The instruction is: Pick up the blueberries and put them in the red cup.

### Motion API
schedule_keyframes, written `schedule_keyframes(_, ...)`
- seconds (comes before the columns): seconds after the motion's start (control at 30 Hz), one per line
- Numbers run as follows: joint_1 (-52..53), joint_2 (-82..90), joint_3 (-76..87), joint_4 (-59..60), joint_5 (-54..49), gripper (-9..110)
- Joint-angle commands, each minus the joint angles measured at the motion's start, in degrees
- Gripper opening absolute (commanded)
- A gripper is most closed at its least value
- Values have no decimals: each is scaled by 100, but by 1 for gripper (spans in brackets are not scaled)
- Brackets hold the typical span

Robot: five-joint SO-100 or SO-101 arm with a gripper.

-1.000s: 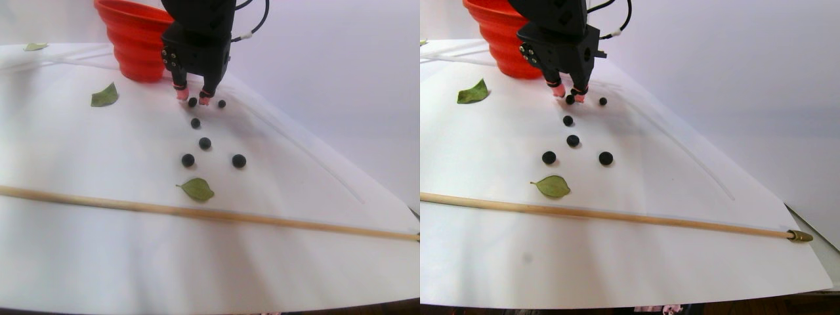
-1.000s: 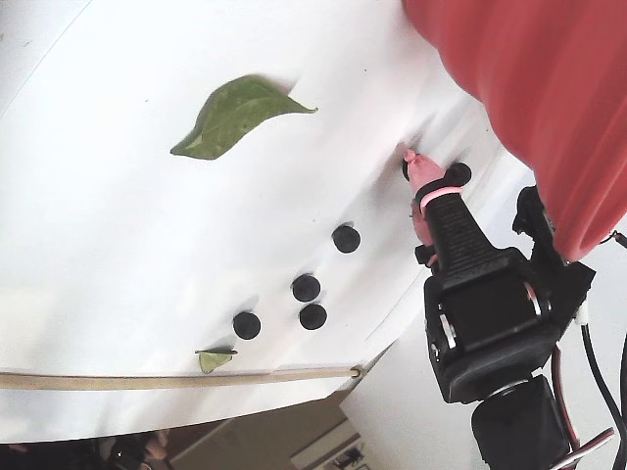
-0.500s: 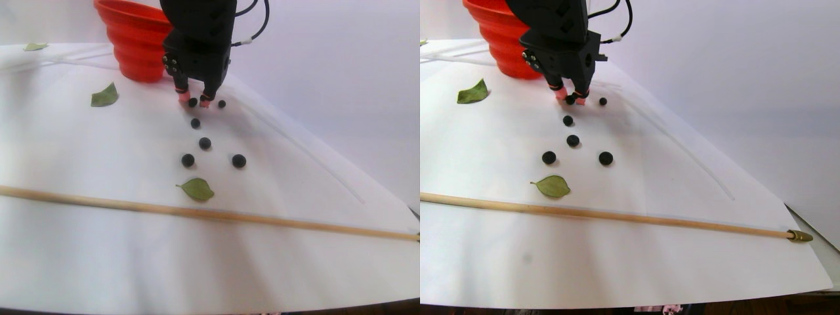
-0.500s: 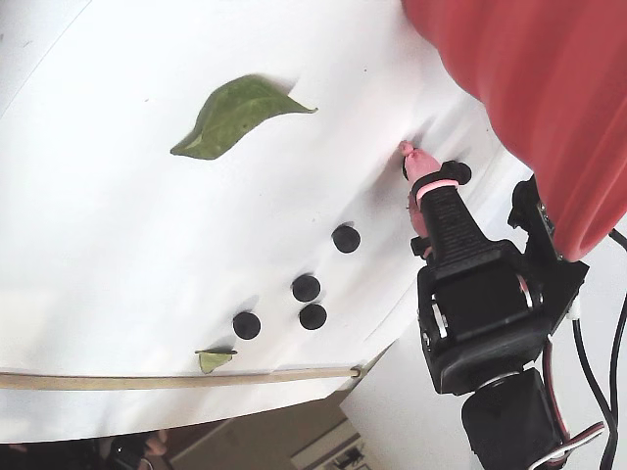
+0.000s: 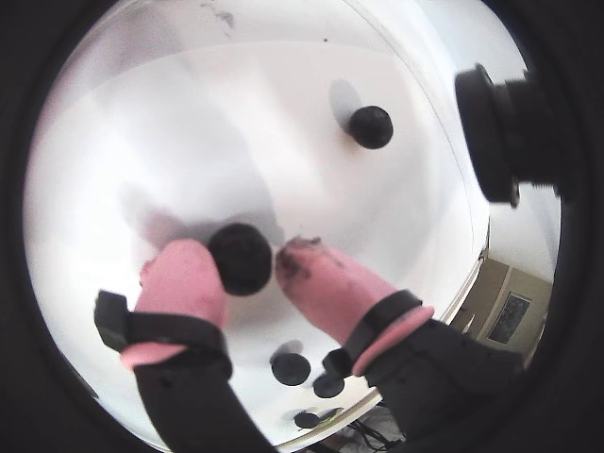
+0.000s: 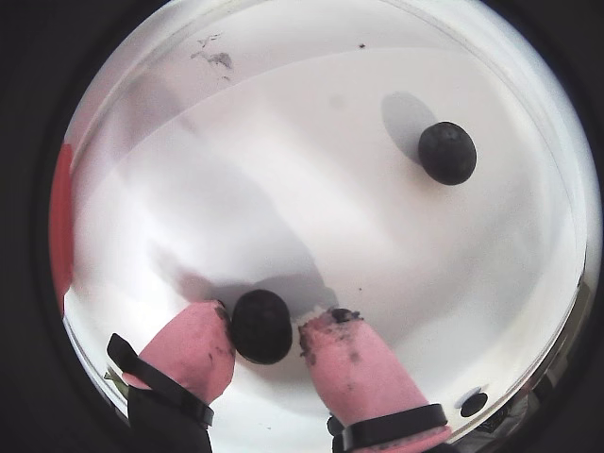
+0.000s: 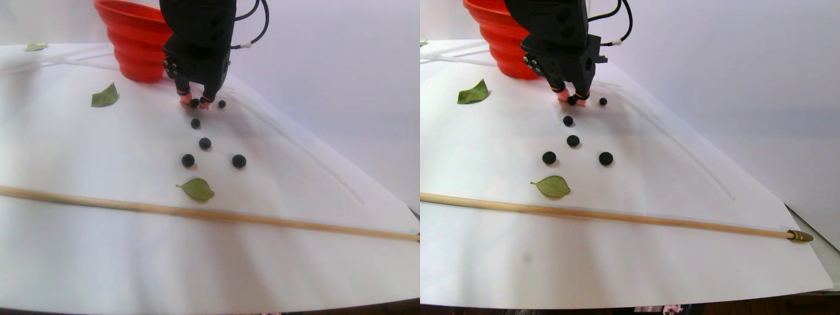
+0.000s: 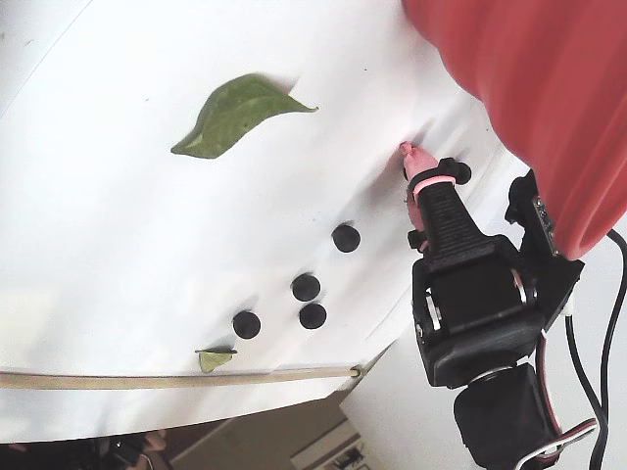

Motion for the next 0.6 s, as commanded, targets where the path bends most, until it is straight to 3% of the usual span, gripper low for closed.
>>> schedule_keyframes(0.0,79,0,-185,-114,44,13)
schedule_keyframes(0.57,114,211,-53,26,-149,11)
